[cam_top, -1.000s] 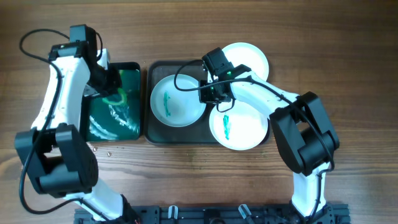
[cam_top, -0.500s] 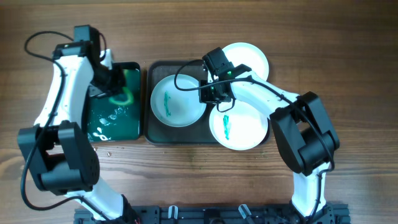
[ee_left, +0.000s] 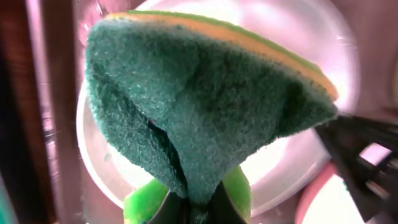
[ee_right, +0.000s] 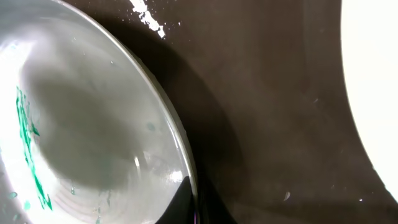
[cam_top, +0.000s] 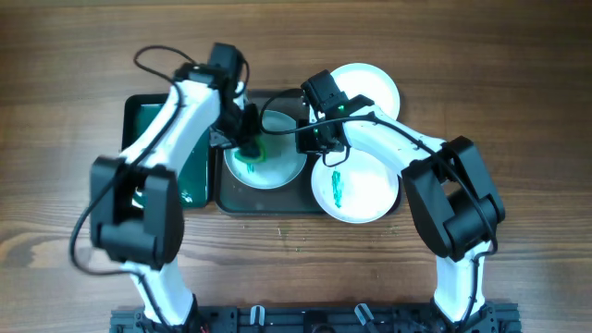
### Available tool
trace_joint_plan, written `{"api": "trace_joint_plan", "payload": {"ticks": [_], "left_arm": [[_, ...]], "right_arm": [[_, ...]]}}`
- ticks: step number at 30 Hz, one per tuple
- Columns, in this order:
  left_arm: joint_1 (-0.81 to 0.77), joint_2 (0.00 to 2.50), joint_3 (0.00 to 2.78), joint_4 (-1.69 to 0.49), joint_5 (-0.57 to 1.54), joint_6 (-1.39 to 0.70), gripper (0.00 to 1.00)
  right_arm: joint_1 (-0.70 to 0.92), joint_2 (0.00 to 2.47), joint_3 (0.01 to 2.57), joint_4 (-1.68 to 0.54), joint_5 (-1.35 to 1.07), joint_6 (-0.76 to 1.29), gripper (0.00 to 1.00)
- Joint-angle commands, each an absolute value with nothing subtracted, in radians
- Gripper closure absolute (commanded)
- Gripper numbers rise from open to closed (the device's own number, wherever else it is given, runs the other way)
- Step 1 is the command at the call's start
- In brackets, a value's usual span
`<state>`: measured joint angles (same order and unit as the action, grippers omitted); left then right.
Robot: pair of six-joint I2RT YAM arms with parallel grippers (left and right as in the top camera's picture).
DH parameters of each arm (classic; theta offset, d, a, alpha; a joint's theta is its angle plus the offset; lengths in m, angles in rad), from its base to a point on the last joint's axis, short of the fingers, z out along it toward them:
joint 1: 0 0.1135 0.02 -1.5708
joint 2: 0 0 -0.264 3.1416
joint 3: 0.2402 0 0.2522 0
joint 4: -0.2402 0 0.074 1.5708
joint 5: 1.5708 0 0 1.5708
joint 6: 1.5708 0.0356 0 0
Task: Clean dirty plates on tray and stack at the side
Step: 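Move the sponge onto the left plate and scrub it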
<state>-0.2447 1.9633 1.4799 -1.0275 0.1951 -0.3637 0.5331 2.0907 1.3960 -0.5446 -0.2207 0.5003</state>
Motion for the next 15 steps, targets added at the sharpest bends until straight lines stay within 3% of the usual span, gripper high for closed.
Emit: {"api": "trace_joint_plan", "payload": {"ticks": [1,9,15], "left_arm": [[-0.259,2.051,1.489,-1.02,0.14,-0.462,0.96],[-0.269,2.11,1.489,-1.048,0.125,-0.526,0.96],[-0.305,2.11,1.489,-1.036,0.49,-0.204,0.96]], "right_arm": [[0.527,2.121,1.399,-0.561,-0.21,0.497,0.96],[0.527,2.121,1.399,-0.561,-0.21,0.497,0.96],[0.527,2.121,1.399,-0.562,-0.21,0.497,0.96]]}}
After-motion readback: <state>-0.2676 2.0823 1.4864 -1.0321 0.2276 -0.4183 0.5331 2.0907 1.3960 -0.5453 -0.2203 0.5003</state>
